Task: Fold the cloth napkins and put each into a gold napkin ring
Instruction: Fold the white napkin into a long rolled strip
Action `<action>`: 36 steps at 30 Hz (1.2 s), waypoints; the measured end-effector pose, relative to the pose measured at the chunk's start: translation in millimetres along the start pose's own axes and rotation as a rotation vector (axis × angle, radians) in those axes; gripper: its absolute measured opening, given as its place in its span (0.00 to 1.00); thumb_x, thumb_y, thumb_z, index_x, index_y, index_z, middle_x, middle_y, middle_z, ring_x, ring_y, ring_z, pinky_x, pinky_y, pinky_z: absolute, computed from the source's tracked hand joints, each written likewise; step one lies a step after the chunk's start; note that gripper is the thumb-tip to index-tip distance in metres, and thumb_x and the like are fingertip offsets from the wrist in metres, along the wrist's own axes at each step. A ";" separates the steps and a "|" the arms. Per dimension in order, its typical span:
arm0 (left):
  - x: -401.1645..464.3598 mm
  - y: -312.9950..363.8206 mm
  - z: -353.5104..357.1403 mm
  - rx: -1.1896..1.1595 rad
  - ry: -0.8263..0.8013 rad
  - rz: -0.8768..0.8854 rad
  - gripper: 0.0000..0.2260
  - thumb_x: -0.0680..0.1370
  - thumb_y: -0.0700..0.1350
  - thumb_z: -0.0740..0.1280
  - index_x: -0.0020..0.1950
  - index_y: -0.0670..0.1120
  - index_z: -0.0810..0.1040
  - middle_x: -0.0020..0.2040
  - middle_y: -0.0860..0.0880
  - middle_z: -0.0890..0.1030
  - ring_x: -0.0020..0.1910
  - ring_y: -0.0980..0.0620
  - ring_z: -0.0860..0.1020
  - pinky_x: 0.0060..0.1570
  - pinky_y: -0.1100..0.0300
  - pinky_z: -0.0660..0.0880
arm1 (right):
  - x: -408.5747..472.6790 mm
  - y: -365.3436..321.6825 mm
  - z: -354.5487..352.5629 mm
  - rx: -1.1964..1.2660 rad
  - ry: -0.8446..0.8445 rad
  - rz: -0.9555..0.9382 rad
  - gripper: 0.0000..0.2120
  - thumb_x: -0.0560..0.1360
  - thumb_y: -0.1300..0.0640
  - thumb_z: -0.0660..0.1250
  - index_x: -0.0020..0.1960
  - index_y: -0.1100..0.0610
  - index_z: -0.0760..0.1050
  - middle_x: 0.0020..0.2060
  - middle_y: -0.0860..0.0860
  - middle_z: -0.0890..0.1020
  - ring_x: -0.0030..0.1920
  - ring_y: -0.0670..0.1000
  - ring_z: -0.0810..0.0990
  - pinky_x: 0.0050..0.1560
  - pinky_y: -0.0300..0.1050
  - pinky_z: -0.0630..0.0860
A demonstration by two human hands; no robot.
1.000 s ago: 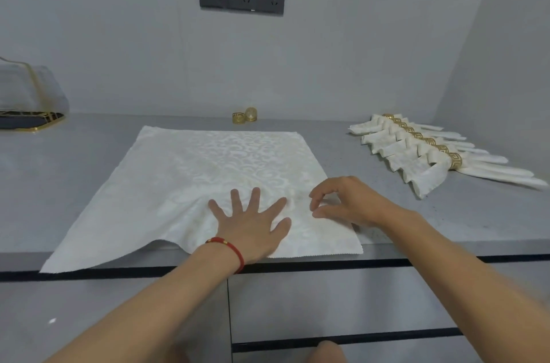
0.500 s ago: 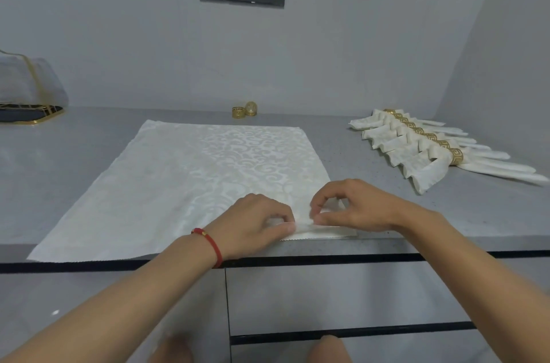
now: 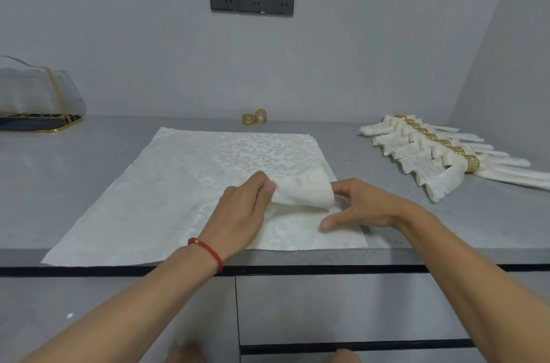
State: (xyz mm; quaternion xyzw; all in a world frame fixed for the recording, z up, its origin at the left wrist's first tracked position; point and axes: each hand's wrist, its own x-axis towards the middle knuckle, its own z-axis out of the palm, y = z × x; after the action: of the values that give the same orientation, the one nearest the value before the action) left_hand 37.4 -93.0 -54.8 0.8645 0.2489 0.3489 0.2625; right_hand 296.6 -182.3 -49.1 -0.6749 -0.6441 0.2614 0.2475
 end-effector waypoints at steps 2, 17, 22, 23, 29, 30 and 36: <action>3.4 4.9 -5.8 0.044 0.000 0.007 0.16 0.84 0.57 0.51 0.41 0.50 0.62 0.32 0.54 0.66 0.30 0.55 0.64 0.32 0.60 0.61 | 14.2 2.5 4.0 -0.005 0.126 -0.065 0.12 0.75 0.44 0.75 0.52 0.50 0.83 0.62 0.37 0.82 0.66 0.40 0.77 0.71 0.49 0.70; 22.2 -16.0 3.7 0.487 -0.314 -0.074 0.18 0.70 0.28 0.53 0.46 0.51 0.66 0.40 0.49 0.70 0.40 0.44 0.70 0.30 0.59 0.59 | -17.8 3.2 -21.2 -0.031 0.521 -0.073 0.08 0.85 0.47 0.59 0.50 0.49 0.71 0.27 0.49 0.72 0.28 0.47 0.66 0.32 0.41 0.63; 15.2 -25.2 -18.8 0.342 -0.442 0.043 0.18 0.70 0.28 0.55 0.49 0.46 0.77 0.42 0.47 0.77 0.44 0.46 0.74 0.41 0.61 0.71 | -45.7 -12.8 -1.4 0.085 0.409 -0.077 0.10 0.83 0.47 0.63 0.49 0.52 0.73 0.27 0.50 0.64 0.27 0.48 0.60 0.27 0.39 0.58; 12.8 -27.4 -26.2 0.342 -0.450 0.040 0.17 0.70 0.28 0.56 0.51 0.42 0.77 0.45 0.44 0.79 0.47 0.45 0.76 0.46 0.58 0.73 | -46.5 -17.4 1.6 0.117 0.372 -0.078 0.11 0.83 0.46 0.64 0.49 0.53 0.74 0.27 0.52 0.63 0.27 0.50 0.59 0.27 0.40 0.58; 5.3 -26.1 -75.6 0.415 -0.636 -0.081 0.06 0.75 0.41 0.66 0.42 0.52 0.74 0.43 0.53 0.77 0.45 0.50 0.75 0.43 0.60 0.69 | -33.7 -41.4 15.7 0.178 0.235 -0.099 0.06 0.82 0.52 0.67 0.50 0.54 0.76 0.27 0.46 0.69 0.29 0.49 0.64 0.31 0.38 0.64; 5.5 -24.5 -83.6 0.389 -0.682 -0.114 0.04 0.74 0.44 0.68 0.44 0.51 0.74 0.43 0.52 0.77 0.44 0.50 0.75 0.42 0.60 0.68 | -30.8 -44.4 15.9 0.192 0.223 -0.104 0.05 0.82 0.54 0.67 0.51 0.55 0.77 0.28 0.45 0.71 0.30 0.48 0.65 0.33 0.36 0.66; 8.1 -18.1 -105.3 -0.017 -0.813 -0.216 0.13 0.73 0.60 0.74 0.40 0.52 0.77 0.37 0.54 0.73 0.37 0.54 0.70 0.42 0.57 0.68 | 11.1 -52.3 6.9 0.497 0.215 -0.206 0.03 0.79 0.60 0.71 0.53 0.56 0.80 0.38 0.50 0.81 0.38 0.47 0.73 0.41 0.37 0.70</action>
State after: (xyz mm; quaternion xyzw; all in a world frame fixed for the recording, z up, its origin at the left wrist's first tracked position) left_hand -39.3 -45.2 2.8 0.8985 0.2115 -0.0480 0.3817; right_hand 253.7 -168.8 -19.4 -0.5483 -0.5955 0.3116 0.4977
